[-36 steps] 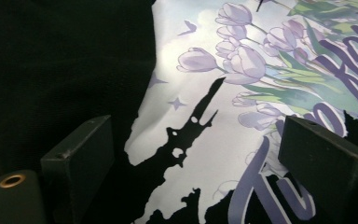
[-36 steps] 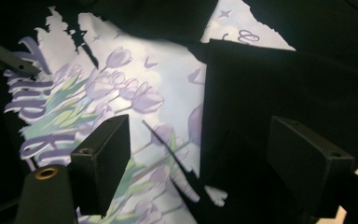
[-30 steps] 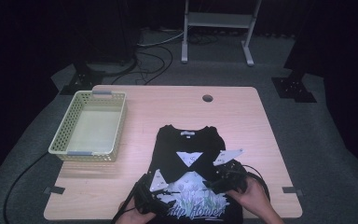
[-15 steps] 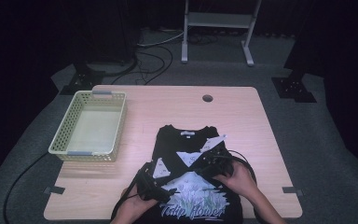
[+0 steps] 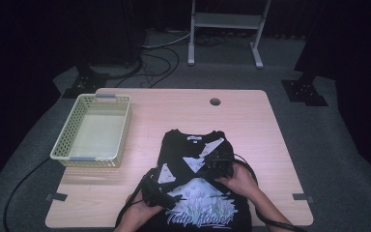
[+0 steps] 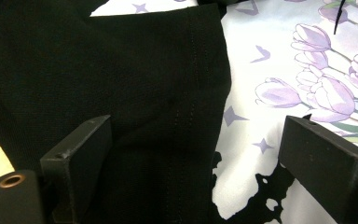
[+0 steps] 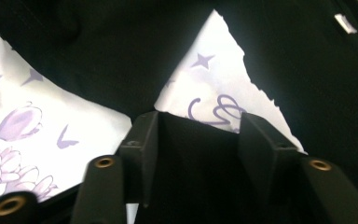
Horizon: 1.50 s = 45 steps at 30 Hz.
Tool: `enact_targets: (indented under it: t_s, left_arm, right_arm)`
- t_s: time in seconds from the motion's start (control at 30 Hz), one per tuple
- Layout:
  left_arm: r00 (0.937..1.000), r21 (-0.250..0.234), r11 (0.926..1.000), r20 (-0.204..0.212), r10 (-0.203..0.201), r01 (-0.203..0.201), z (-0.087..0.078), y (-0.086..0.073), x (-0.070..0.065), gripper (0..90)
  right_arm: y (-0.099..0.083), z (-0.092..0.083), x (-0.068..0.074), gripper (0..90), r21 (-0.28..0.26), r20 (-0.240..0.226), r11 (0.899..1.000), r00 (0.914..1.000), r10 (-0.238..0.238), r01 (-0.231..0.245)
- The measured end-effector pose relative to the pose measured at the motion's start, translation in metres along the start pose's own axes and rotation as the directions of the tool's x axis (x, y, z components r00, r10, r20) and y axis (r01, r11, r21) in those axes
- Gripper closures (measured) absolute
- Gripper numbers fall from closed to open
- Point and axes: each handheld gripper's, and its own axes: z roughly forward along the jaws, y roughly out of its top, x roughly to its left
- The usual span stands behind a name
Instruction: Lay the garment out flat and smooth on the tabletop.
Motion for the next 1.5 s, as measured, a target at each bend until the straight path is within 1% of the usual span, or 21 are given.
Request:
enact_targets:
  t_s: [0.1, 0.13, 0.27, 0.37, 0.5, 0.53, 0.8, 1.0, 1.1, 1.33, 1.43, 1.5]
  left_arm:
    - [1.0, -0.009, 1.0, 0.0, 0.001, -0.001, 0.0, -0.001, 0.0, 9.6]
    - [1.0, -0.011, 0.9999, 0.0, 0.0, 0.0, 0.0, -0.002, 0.0, 9.6]
    - [0.9999, -0.022, 0.9997, -0.003, -0.01, 0.009, 0.0, -0.003, 0.0, 9.5]
    - [0.9999, -0.022, 0.9997, -0.006, -0.011, 0.011, 0.0, -0.003, -0.001, 9.4]
    - [0.9999, -0.016, 0.9998, -0.007, -0.011, 0.011, 0.0, -0.002, -0.001, 9.4]
    - [0.9999, -0.015, 0.9998, -0.007, -0.011, 0.011, 0.0, -0.002, -0.001, 9.4]
    - [0.9997, -0.007, 0.9998, -0.015, -0.017, 0.016, 0.0, -0.001, -0.002, 9.4]
    - [0.9998, 0.011, 0.9998, -0.012, -0.014, 0.014, 0.0, 0.001, -0.001, 9.3]
    - [0.9998, 0.012, 0.9998, -0.013, -0.013, 0.013, 0.0, 0.001, -0.001, 9.3]
    - [0.9997, 0.009, 0.9998, -0.017, -0.017, 0.017, 0.0, 0.001, -0.002, 9.3]
    - [0.9997, 0.011, 0.9998, -0.018, -0.016, 0.016, 0.0, 0.001, -0.002, 9.3]
    - [0.9998, 0.014, 0.9998, -0.017, -0.014, 0.014, 0.001, 0.002, -0.002, 9.3]
  right_arm:
    - [0.0, 0.0, 0.0, 56.5, -0.007, -0.009, 1.0, 0.9999, -0.006, 0.006]
    - [0.0, 0.001, 0.0, 57.2, -0.009, -0.011, 1.0, 0.9999, -0.009, 0.009]
    - [-0.002, 0.0, -0.001, 63.1, -0.022, -0.015, 1.0, 0.9999, 0.0, 0.0]
    - [-0.003, -0.001, 0.0, 71.0, -0.032, -0.012, 0.999, 0.9999, -0.003, 0.002]
    - [-0.004, -0.001, 0.004, 78.8, -0.035, -0.001, 0.999, 0.9995, -0.031, 0.031]
    - [-0.004, -0.002, 0.005, 80.1, -0.036, -0.002, 0.999, 0.9995, -0.031, 0.031]
    - [-0.008, -0.006, 0.005, 83.6, -0.034, 0.012, 0.999, 0.9994, -0.033, 0.033]
    - [-0.012, -0.019, 0.003, 84.4, -0.046, 0.02, 0.998, 0.9993, -0.03, 0.031]
    - [-0.016, -0.026, -0.001, 84.4, -0.052, 0.028, 0.999, 0.9996, -0.009, 0.01]
    - [-0.026, -0.042, -0.01, 84.4, -0.062, 0.046, 0.998, 0.9989, 0.015, -0.012]
    - [-0.031, -0.048, -0.014, 84.4, -0.064, 0.052, 0.998, 0.9982, 0.032, -0.029]
    - [-0.033, -0.051, -0.016, 84.4, -0.066, 0.059, 0.998, 0.9979, 0.027, -0.023]
